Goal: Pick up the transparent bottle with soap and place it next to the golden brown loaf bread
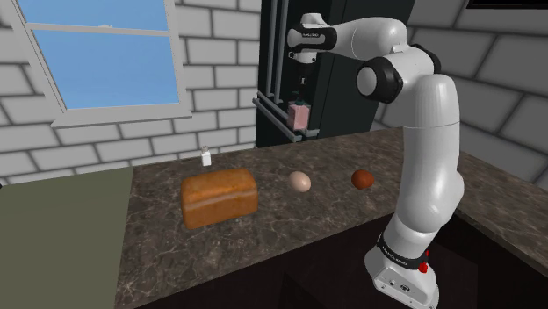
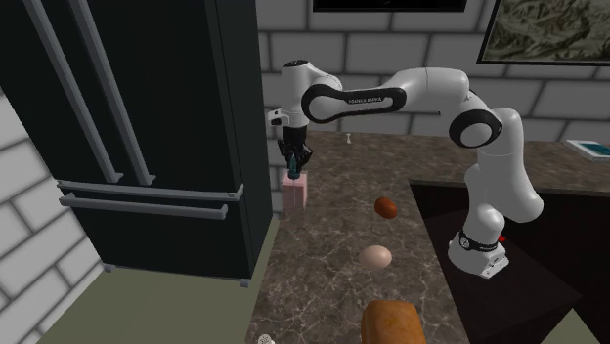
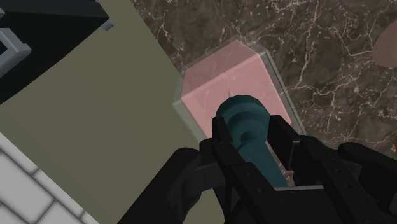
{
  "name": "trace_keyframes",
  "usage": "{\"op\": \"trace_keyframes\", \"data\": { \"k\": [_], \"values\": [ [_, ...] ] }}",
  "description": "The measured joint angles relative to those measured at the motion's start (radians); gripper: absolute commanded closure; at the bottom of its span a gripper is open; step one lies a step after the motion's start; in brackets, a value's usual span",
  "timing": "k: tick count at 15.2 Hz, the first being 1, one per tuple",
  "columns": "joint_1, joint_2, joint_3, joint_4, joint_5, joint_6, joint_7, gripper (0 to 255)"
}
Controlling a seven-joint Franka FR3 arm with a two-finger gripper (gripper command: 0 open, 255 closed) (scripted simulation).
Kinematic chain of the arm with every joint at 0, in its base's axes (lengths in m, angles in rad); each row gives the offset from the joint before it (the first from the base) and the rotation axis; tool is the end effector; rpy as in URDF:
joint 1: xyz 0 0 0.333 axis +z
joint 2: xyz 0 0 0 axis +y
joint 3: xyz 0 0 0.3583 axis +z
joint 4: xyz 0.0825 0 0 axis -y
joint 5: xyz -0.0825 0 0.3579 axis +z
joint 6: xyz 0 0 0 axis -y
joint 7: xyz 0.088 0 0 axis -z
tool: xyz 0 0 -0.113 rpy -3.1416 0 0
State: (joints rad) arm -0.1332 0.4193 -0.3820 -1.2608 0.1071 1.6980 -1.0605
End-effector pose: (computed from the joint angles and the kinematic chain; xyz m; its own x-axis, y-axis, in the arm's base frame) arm 0.6147 -0.2699 0.5726 0.8432 0.5373 -0.0174 0.5373 -0.8411 0.0623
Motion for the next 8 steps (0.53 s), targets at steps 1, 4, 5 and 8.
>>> {"op": "trace_keyframes", "data": {
  "k": [1, 4, 5, 8],
  "values": [
    [-0.003, 0.007, 0.0, 0.024, 0.002, -0.016, -0.001, 255],
    [-0.013, 0.021, 0.0, 0.085, 0.007, -0.064, -0.003, 255],
    [-0.013, 0.021, 0.0, 0.101, 0.007, -0.08, -0.001, 255],
    [-0.024, 0.037, 0.0, 0.168, 0.013, -0.131, -0.003, 255]
  ]
}}
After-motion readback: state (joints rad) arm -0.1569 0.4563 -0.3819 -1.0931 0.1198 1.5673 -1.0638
